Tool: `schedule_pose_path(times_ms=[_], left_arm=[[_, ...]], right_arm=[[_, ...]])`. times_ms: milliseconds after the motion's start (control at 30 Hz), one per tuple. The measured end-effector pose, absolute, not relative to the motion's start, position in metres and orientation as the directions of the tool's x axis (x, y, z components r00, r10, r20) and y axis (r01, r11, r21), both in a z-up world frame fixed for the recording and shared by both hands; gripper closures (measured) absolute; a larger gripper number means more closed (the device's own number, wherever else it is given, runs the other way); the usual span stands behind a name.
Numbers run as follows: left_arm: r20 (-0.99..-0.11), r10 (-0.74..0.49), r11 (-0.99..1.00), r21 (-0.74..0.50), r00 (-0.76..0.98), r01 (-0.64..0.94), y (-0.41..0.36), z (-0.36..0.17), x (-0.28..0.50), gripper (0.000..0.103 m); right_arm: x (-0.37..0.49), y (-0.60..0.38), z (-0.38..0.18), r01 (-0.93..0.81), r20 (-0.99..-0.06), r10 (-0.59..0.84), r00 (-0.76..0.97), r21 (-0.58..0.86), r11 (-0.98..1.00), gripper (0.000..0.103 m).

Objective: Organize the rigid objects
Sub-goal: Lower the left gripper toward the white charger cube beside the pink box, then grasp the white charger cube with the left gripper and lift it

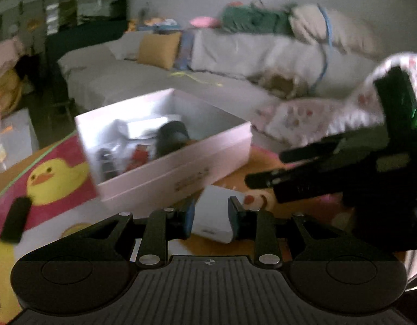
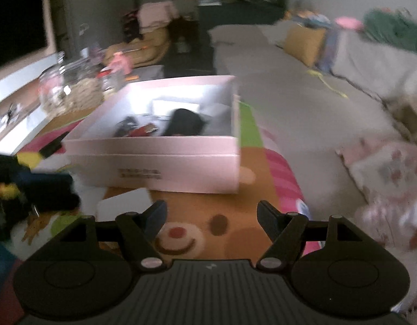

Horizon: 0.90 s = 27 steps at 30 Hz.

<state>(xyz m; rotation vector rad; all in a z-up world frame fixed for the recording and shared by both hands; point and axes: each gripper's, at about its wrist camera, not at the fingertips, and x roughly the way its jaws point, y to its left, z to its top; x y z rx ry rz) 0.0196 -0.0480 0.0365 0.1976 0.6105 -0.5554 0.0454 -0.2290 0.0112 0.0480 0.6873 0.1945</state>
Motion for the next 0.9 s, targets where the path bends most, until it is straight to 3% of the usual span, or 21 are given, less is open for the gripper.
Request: schedule_pose_path(times_ms=[233,500,633,733,900], left_arm=[[-0.628,-0.412,0.814,0.072,0.660,0.576,-0.077,0.020,0.029,0.070],[-0.639,-0.445,0.785,0.059,0.628,0.617,-0.083,0.018,0.027,0.039],[-0.635,-0.449,0.790,0.048,0.629,0.612,-0.081,0.022,0.028,0.039],[-0.599,-0.382,0.818,0.136,0.704,0.559,-0.081,0.023,0.029,0.041],[-0.669,-0.360,0.814,0.116,0.650,0.570,-0.080,0.013,0.043,0.041]], right_arm=[[0.045,-0.248,0.003,-0.105,-0.626,0.185,0.758,0.163,0.981,0.029],[0.046,-0.251,-0.001,-0.111,-0.622,0.205,0.756,0.186,0.976,0.029],[0.046,-0.251,-0.001,-0.111,-0.620,0.208,0.757,0.191,0.975,0.029],[0.046,-0.251,-0.001,-0.112,-0.620,0.209,0.756,0.192,0.975,0.029],[0.045,-0.251,-0.001,-0.113,-0.620,0.210,0.756,0.192,0.975,0.028]])
